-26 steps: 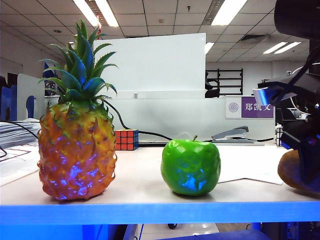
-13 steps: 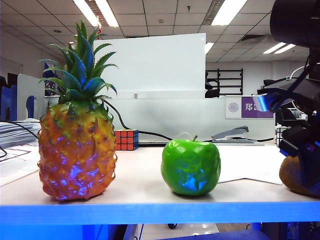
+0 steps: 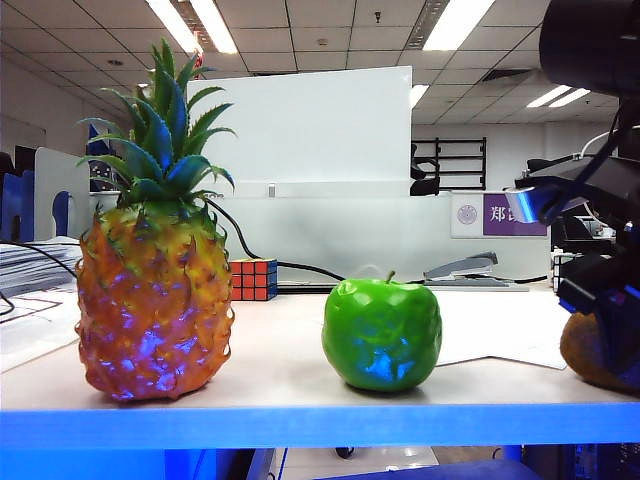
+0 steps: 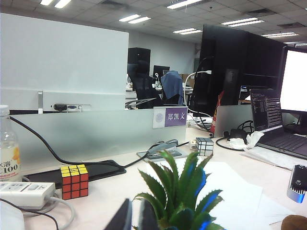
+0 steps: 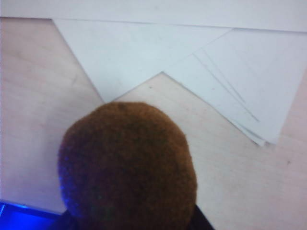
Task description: Arrange all the fruits from large to small from left to right in a row.
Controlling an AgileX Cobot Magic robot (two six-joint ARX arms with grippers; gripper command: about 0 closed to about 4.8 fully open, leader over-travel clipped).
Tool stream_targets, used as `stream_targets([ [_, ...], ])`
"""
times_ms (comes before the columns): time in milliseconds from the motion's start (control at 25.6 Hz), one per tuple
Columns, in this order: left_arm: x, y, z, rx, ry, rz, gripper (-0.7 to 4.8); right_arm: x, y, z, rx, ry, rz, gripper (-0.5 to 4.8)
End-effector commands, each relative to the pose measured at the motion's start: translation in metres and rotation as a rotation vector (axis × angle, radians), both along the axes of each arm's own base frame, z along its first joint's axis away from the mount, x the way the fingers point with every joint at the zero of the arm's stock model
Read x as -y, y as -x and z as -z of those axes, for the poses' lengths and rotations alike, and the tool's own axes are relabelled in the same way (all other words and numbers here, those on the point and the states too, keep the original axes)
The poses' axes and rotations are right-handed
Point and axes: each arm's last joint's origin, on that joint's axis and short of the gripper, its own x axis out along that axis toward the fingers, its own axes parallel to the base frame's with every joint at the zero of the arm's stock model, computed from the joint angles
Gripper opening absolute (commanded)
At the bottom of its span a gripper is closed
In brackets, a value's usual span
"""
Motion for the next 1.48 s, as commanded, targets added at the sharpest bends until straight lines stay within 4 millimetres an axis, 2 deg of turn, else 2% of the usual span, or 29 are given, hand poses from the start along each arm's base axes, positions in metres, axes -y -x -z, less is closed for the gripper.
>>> stream_targets([
  [39,0.0,0.001,-0.002,0.016,0.0,0.005,0.35,-0.001,-0.002,-0.002,0.023,-0.01,0.01,3.12],
  [273,0.0,0.001,-0.002,0.016,0.0,0.005,0.35,-0.002,-0.003,-0.003,0.037,-0.02,0.01,3.52],
  [312,0.0,0.001,-0.002,0.015,0.0,0.005,0.35,-0.002,-0.003,-0.003,0.042,-0.024,0.01,3.77],
  [390,0.0,0.001,-0.002,0.016,0.0,0.005,0.35,-0.003,-0.004,-0.004,0.054,-0.033,0.01,4.79],
  [780,0.0,0.001,-0.002,0.015,0.0,0.005,0.35,-0.007,-0.011,-0.014,0.135,-0.063,0.016,4.79],
  [936,0.0,0.001,-0.002,0.016,0.0,0.005,0.35,-0.013,-0.021,-0.035,0.224,-0.058,0.023,4.79],
  [1092,0.0,0.003,-0.008,0.058,0.038,0.017,0.35,-0.018,-0.028,-0.08,0.314,-0.096,-0.008,4.79],
  [1170,-0.001,0.007,-0.016,0.14,0.06,0.022,0.34,-0.018,-0.026,-0.109,0.369,-0.135,-0.012,2.36],
  [1209,-0.001,0.009,-0.02,0.178,0.067,0.016,0.28,-0.016,-0.023,-0.129,0.407,-0.166,-0.013,0.84],
  [1248,-0.002,0.011,-0.024,0.206,0.076,0.009,0.11,-0.013,-0.019,-0.146,0.442,-0.194,-0.012,-0.07],
  [1287,-0.003,0.013,-0.03,0.224,0.084,-0.002,-0.08,-0.009,-0.013,-0.164,0.485,-0.227,-0.011,0.04],
  [1365,-0.003,0.016,-0.041,0.218,0.084,-0.007,-0.06,0.001,0.004,-0.202,0.581,-0.339,-0.058,-0.01],
  [1482,-0.004,0.02,-0.056,0.162,0.068,-0.01,-0.06,0.023,0.04,-0.248,0.729,-0.523,-0.18,-0.01],
])
